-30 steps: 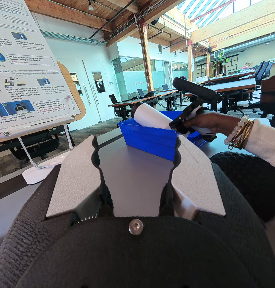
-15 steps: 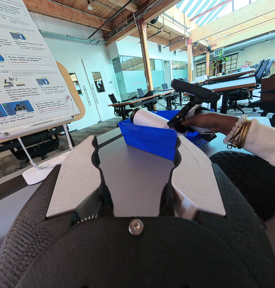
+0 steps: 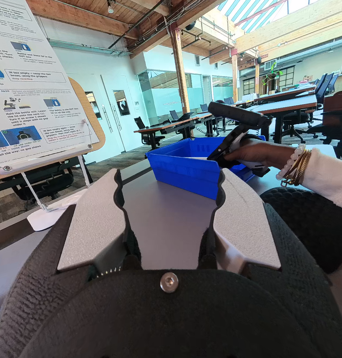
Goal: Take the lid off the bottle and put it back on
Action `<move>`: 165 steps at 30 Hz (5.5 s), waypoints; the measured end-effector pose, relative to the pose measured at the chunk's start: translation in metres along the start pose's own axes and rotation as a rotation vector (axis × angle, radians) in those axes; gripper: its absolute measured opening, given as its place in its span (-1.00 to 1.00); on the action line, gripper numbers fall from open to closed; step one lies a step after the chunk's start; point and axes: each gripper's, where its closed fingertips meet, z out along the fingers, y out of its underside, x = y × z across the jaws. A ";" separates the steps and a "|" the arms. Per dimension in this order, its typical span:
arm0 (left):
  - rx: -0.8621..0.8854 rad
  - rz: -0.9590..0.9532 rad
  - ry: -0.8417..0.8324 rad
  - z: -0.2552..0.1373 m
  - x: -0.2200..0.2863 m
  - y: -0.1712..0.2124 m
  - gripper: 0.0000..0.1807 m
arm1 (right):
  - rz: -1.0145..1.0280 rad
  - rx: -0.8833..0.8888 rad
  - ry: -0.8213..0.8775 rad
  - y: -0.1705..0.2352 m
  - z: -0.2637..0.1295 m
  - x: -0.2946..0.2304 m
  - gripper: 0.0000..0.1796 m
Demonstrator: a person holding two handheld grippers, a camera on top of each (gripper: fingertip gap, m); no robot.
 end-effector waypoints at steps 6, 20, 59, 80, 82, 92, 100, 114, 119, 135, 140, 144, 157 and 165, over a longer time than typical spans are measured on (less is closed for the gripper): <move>0.039 0.020 -0.004 -0.002 0.000 -0.007 0.04 | -0.119 0.258 0.127 -0.027 -0.024 0.008 -0.01; 0.064 0.254 -0.516 -0.126 -0.069 -0.045 -0.04 | -0.323 0.525 -0.344 -0.040 -0.112 -0.105 0.42; -0.238 0.247 -0.631 -0.138 -0.100 0.028 -0.14 | -0.877 0.358 -0.127 0.025 -0.030 -0.274 -0.61; -0.002 0.120 -0.937 -0.276 -0.193 -0.047 -0.01 | -0.591 0.887 -0.679 0.010 -0.139 -0.394 -0.20; -0.125 0.078 -0.997 -0.314 -0.227 -0.021 0.13 | -0.584 0.685 -0.800 0.037 -0.126 -0.424 0.15; -0.526 -0.143 -0.688 -0.299 -0.235 0.080 -0.78 | -0.509 0.211 -0.798 0.076 -0.049 -0.461 -0.04; -0.474 -0.066 -0.923 -0.300 -0.209 0.063 -0.94 | -0.569 0.256 -0.549 0.058 -0.023 -0.435 -0.65; -0.176 0.151 -0.925 -0.228 -0.166 -0.071 -0.91 | -0.696 0.642 -0.269 -0.033 -0.118 -0.372 -0.81; -0.087 0.195 -0.760 -0.130 -0.140 -0.103 -0.90 | -0.669 0.714 -0.067 -0.072 -0.151 -0.282 -0.81; -0.251 0.089 -0.211 0.173 0.030 -0.025 -0.80 | -0.350 0.564 0.449 -0.055 -0.181 0.062 -0.89; -0.361 0.141 -0.147 0.206 0.071 0.014 -0.77 | -0.276 0.485 0.428 -0.024 -0.159 0.120 -0.90; -0.427 0.156 -0.125 0.217 0.087 0.040 -0.77 | -0.245 0.437 0.421 0.000 -0.141 0.142 -0.90; -0.504 0.127 0.062 0.207 0.118 0.090 -0.53 | -0.233 0.457 0.390 0.027 -0.116 0.160 -0.91; -0.327 0.214 0.156 0.161 0.126 0.023 -0.32 | -0.408 0.522 0.399 0.019 -0.135 0.156 -0.18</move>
